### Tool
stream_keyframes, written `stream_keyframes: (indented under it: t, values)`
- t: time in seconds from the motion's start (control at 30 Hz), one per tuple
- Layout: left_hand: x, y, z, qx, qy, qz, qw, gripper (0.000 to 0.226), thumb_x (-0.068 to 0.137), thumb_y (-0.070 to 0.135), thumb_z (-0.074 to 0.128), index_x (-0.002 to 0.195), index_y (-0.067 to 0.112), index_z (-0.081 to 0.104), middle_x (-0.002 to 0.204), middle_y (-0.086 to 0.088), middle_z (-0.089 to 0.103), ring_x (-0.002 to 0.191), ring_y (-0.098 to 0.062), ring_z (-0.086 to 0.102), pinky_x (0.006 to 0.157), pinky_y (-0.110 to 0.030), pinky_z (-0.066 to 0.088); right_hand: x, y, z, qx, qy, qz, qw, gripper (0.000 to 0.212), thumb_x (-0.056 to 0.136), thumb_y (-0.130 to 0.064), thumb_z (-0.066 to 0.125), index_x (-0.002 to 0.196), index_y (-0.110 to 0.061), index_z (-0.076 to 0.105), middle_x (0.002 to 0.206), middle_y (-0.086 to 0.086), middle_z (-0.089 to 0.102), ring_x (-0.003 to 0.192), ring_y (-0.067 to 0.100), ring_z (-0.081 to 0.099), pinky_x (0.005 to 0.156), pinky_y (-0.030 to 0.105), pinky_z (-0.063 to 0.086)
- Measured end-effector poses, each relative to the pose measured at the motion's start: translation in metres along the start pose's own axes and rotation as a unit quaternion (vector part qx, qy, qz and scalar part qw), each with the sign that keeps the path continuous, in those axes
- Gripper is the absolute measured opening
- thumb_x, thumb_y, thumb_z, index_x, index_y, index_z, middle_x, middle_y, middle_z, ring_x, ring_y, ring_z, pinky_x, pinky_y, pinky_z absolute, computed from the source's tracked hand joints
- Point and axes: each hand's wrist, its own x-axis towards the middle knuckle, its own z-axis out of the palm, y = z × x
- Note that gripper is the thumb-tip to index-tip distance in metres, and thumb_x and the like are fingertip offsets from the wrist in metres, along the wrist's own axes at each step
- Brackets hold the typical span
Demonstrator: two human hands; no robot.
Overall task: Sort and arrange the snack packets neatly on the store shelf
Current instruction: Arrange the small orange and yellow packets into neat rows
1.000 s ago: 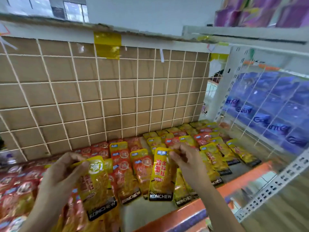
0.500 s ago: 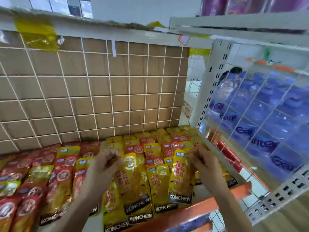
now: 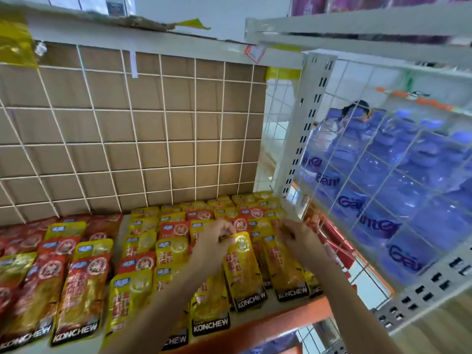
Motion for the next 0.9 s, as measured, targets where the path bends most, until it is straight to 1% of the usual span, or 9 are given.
stream_keyframes:
  t: [0.13,0.27,0.33,0.4,0.47,0.57,0.7,0.8,0.9]
  values:
    - [0.0,0.0,0.011,0.104,-0.032,0.041,0.993,0.015,0.089,0.011,0.057,0.094,0.024,0.055,0.094,0.011,0.058,0.088,-0.002,0.055,0.066,-0.003,0.038,0.0,0.0,0.003,-0.002,-0.04,-0.002,0.999,0.005,0.09,-0.016,0.056,0.087,-0.019,0.059,0.066,-0.012,0.049,0.059,0.004,0.046,0.054,0.023,0.038]
    - [-0.004,-0.006,0.014,0.164,-0.041,0.05,0.984,0.015,0.088,0.019,0.06,0.102,0.024,0.058,0.099,0.011,0.059,0.094,-0.003,0.055,0.081,-0.017,0.046,-0.005,-0.005,0.013,-0.035,-0.017,-0.023,0.999,0.016,0.089,-0.019,0.059,0.073,-0.019,0.056,0.064,-0.012,0.047,0.057,-0.001,0.044,0.052,0.016,0.034]
    - [-0.005,-0.008,0.012,0.175,-0.04,0.055,0.982,0.016,0.088,0.023,0.06,0.103,0.027,0.059,0.099,0.013,0.058,0.094,-0.001,0.053,0.082,-0.016,0.045,-0.006,-0.002,0.019,-0.056,-0.003,-0.037,0.998,0.02,0.089,-0.02,0.06,0.071,-0.023,0.051,0.064,-0.015,0.046,0.058,0.001,0.048,0.055,0.014,0.038]
    - [-0.005,-0.008,0.009,0.194,-0.046,0.078,0.977,0.017,0.089,0.026,0.06,0.105,0.026,0.06,0.098,0.015,0.053,0.095,-0.002,0.049,0.084,-0.016,0.04,-0.007,0.001,0.021,-0.08,0.001,-0.046,0.996,0.009,0.087,-0.023,0.061,0.081,-0.018,0.058,0.076,-0.01,0.056,0.07,0.011,0.058,0.063,0.028,0.049]
    - [-0.006,-0.007,0.002,0.205,-0.047,0.093,0.973,0.018,0.09,0.028,0.058,0.108,0.026,0.06,0.103,0.015,0.052,0.1,-0.003,0.047,0.09,-0.019,0.038,-0.006,0.001,0.021,-0.1,0.02,-0.056,0.993,0.01,0.085,-0.024,0.064,0.09,-0.016,0.062,0.091,-0.002,0.061,0.08,0.017,0.061,0.068,0.037,0.053]
    - [-0.006,-0.011,-0.016,0.218,-0.007,0.07,0.973,0.018,0.092,0.029,0.054,0.11,0.029,0.059,0.116,0.013,0.053,0.111,-0.005,0.047,0.098,-0.025,0.041,-0.002,-0.008,0.018,-0.098,0.041,-0.071,0.992,0.016,0.086,-0.022,0.063,0.1,-0.016,0.063,0.099,0.001,0.061,0.086,0.02,0.06,0.07,0.035,0.051]
    - [-0.004,-0.021,-0.041,0.263,0.021,0.019,0.964,0.025,0.093,0.027,0.053,0.117,0.025,0.058,0.134,0.005,0.047,0.13,-0.015,0.036,0.104,-0.027,0.031,0.011,-0.031,0.022,-0.104,0.013,-0.102,0.989,0.027,0.092,-0.022,0.053,0.118,-0.017,0.059,0.118,0.0,0.058,0.106,0.018,0.056,0.082,0.027,0.043]
    - [-0.003,-0.024,-0.049,0.317,-0.021,-0.005,0.948,0.033,0.091,0.032,0.056,0.124,0.025,0.054,0.135,0.004,0.045,0.13,-0.016,0.035,0.105,-0.028,0.031,0.023,-0.048,0.035,-0.116,-0.022,-0.104,0.987,0.033,0.096,-0.026,0.047,0.127,-0.019,0.053,0.13,0.0,0.051,0.12,0.019,0.048,0.094,0.029,0.04]
    - [-0.006,-0.024,-0.048,0.376,-0.07,-0.017,0.924,0.04,0.092,0.036,0.052,0.131,0.027,0.046,0.138,0.005,0.041,0.132,-0.016,0.032,0.108,-0.031,0.028,0.036,-0.055,0.049,-0.133,-0.037,-0.113,0.984,0.041,0.093,-0.029,0.053,0.133,-0.019,0.048,0.136,0.001,0.047,0.127,0.021,0.042,0.104,0.031,0.035]
